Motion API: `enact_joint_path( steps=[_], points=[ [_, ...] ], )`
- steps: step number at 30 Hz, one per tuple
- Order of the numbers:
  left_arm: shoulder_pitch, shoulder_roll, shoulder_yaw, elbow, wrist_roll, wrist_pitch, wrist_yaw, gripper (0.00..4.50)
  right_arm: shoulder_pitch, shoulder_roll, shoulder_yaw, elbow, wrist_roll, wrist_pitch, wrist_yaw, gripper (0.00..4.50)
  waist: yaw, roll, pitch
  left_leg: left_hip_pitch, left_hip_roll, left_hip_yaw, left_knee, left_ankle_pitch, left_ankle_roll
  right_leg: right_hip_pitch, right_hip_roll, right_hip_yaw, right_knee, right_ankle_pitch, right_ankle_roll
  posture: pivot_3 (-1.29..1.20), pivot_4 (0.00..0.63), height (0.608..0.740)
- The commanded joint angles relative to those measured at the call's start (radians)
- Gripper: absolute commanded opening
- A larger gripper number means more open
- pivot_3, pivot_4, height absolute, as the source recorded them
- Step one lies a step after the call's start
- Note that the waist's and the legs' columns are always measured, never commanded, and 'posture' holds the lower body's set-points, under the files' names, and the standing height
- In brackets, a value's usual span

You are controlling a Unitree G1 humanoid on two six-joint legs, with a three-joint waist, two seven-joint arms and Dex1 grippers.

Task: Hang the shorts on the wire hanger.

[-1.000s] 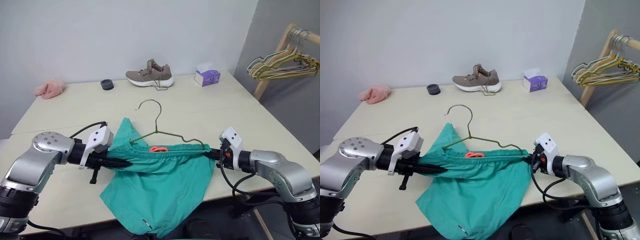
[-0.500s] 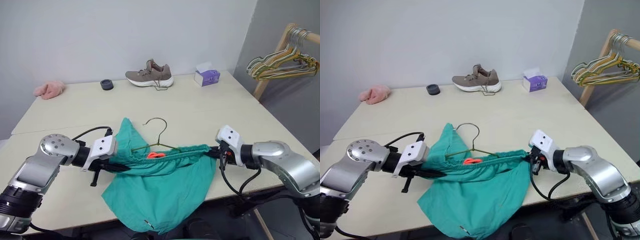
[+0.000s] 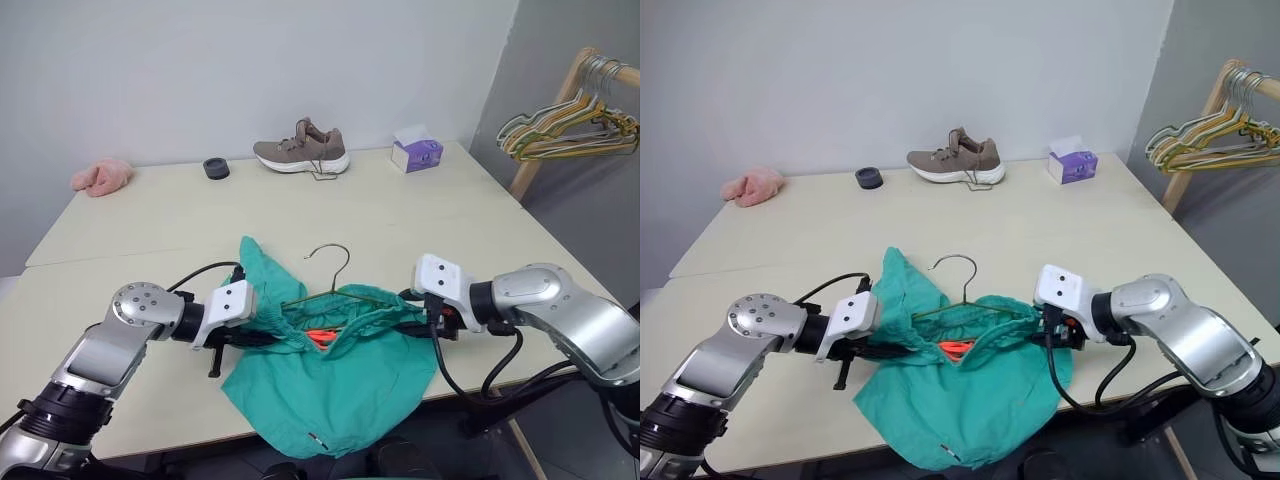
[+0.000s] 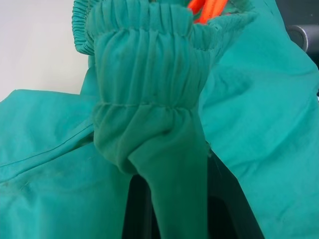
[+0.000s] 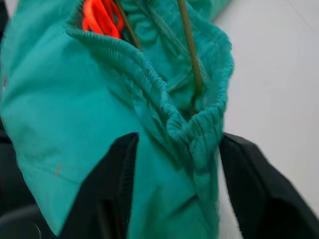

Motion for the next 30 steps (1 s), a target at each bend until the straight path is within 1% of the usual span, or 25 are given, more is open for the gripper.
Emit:
enact_joint_path(
  steps=[1, 3, 7, 12, 13, 15, 17, 22, 23, 28, 30],
  points=[
    [0.005, -0.003, 0.016, -0.013, -0.007, -0.026, -0.003, 0.0, 0.018, -0.033, -0.023, 0.006, -0.022, -0.029, 0.02, 3.49, 0.0, 0.0, 0.0, 0.0, 0.0, 0.0, 0.0, 0.0, 0.0, 0.0, 0.0, 0.0, 0.0, 0.0, 0.0, -0.23, 0.0, 0.74],
    [0.01, -0.005, 0.018, -0.003, -0.012, -0.039, -0.011, 0.0, 0.019, -0.015, -0.002, 0.023, -0.032, -0.027, 0.018, 3.49, -0.001, 0.0, 0.0, 0.0, 0.0, 0.0, 0.0, 0.0, 0.0, 0.0, 0.0, 0.0, 0.0, 0.0, 0.0, -0.23, 0.0, 0.74],
    [0.006, -0.014, 0.017, 0.024, -0.012, -0.065, -0.024, 0.0, -0.018, 0.052, 0.09, 0.111, -0.082, -0.063, 0.039, 3.49, -0.007, 0.0, 0.0, 0.001, 0.0, 0.001, 0.0, 0.0, 0.0, 0.0, 0.0, 0.0, 0.0, 0.0, 0.0, -0.24, 0.0, 0.74],
    [-0.008, -0.022, 0.006, 0.047, -0.004, -0.081, -0.039, 0.0, -0.085, 0.109, 0.174, 0.195, -0.124, -0.114, 0.108, 3.49, -0.005, 0.0, 0.0, 0.001, 0.0, 0.001, 0.0, 0.0, 0.0, 0.0, 0.0, 0.0, 0.001, 0.0, 0.0, -0.23, 0.0, 0.74],
    [-0.009, -0.023, 0.005, 0.049, -0.003, -0.083, -0.041, 0.0, -0.096, 0.114, 0.182, 0.209, -0.134, -0.124, 0.117, 3.12, -0.004, 0.0, 0.0, 0.001, 0.0, 0.0, 0.0, 0.0, 0.0, 0.0, 0.0, 0.0, 0.0, 0.0, 0.0, -0.23, 0.0, 0.74],
    [-0.01, -0.026, 0.005, 0.05, -0.004, -0.082, -0.044, 0.0, -0.113, 0.121, 0.191, 0.226, -0.142, -0.138, 0.139, 2.61, -0.003, 0.0, 0.0, 0.001, 0.0, 0.0, 0.0, 0.0, 0.0, 0.0, 0.0, 0.0, 0.0, 0.0, 0.0, -0.23, 0.0, 0.74],
    [-0.009, -0.033, 0.008, 0.048, -0.014, -0.076, -0.047, 0.0, -0.125, 0.128, 0.198, 0.232, -0.148, -0.144, 0.16, 1.83, -0.002, 0.0, 0.0, 0.0, 0.0, 0.0, 0.0, 0.0, 0.0, 0.0, 0.0, 0.0, 0.0, 0.0, 0.0, -0.23, 0.0, 0.74],
    [-0.017, -0.057, 0.016, 0.037, -0.04, -0.048, -0.045, 0.0, -0.123, 0.133, 0.206, 0.229, -0.166, -0.157, 0.195, 0.11, -0.001, 0.0, 0.0, 0.0, 0.0, -0.001, 0.0, 0.0, 0.0, 0.0, 0.0, -0.001, 0.0, 0.0, 0.0, -0.22, 0.0, 0.74],
    [-0.018, -0.061, 0.018, 0.036, -0.042, -0.043, -0.046, 0.0, -0.121, 0.134, 0.205, 0.228, -0.17, -0.157, 0.199, 0.03, -0.001, 0.0, 0.0, 0.0, 0.0, -0.001, 0.0, 0.0, 0.0, 0.0, 0.0, -0.001, 0.0, 0.0, 0.0, -0.22, 0.0, 0.74],
    [-0.031, -0.082, 0.033, 0.033, -0.06, -0.003, -0.037, 0.0, -0.105, 0.126, 0.181, 0.207, -0.167, -0.15, 0.222, 0.03, -0.002, 0.0, 0.0, 0.0, 0.0, -0.001, 0.0, 0.0, 0.0, 0.0, 0.0, -0.001, 0.001, 0.0, 0.0, -0.23, 0.0, 0.74],
    [-0.057, -0.109, 0.051, 0.057, -0.062, 0.029, 0.006, 0.0, -0.098, 0.119, 0.167, 0.199, -0.158, -0.138, 0.229, 0.03, -0.001, 0.0, 0.0, 0.0, 0.0, -0.001, 0.0, 0.0, 0.0, 0.0, 0.0, -0.001, 0.001, 0.0, 0.0, -0.23, 0.0, 0.74]
  ],
)
